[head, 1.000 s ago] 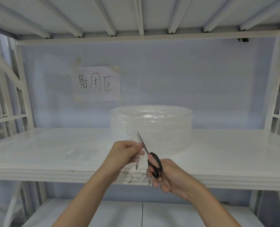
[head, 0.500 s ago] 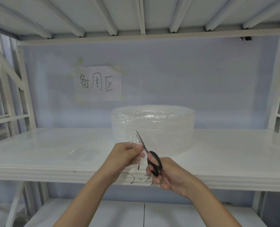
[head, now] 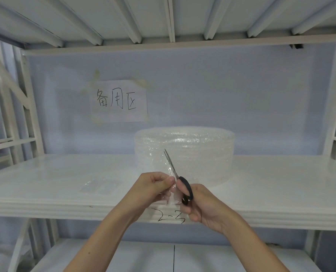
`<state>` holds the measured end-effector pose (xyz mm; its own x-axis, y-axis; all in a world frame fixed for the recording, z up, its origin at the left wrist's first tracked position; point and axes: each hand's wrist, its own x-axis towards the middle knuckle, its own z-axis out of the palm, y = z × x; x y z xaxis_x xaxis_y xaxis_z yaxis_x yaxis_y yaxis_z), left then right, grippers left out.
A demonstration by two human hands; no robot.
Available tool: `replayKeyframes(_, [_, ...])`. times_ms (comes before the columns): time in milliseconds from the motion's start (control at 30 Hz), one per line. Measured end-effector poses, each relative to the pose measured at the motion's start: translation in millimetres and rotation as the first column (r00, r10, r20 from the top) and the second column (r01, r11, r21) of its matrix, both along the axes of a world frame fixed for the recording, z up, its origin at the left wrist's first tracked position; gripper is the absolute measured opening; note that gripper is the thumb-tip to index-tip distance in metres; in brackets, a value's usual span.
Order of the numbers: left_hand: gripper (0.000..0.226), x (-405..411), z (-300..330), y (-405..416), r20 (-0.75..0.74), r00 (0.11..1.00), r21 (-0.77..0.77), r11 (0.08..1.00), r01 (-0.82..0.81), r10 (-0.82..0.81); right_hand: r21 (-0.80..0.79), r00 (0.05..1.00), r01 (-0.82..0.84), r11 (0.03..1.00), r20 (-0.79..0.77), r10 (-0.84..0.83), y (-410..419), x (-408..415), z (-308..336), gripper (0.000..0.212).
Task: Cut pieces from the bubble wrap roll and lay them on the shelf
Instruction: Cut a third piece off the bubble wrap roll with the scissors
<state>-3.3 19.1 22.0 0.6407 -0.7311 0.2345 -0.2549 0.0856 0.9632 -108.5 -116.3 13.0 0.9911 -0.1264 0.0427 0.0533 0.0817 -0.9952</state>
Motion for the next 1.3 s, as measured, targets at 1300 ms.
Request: replayKeyframes(1300, [0.015,7.8,0.2,-15.9,-0.003,0.961,-0.156,0.949,-0.275,0.278,-0.006,1.000,-0.008,1.000,-0.006,0.008,-4.1,8.2,7.6,0.042])
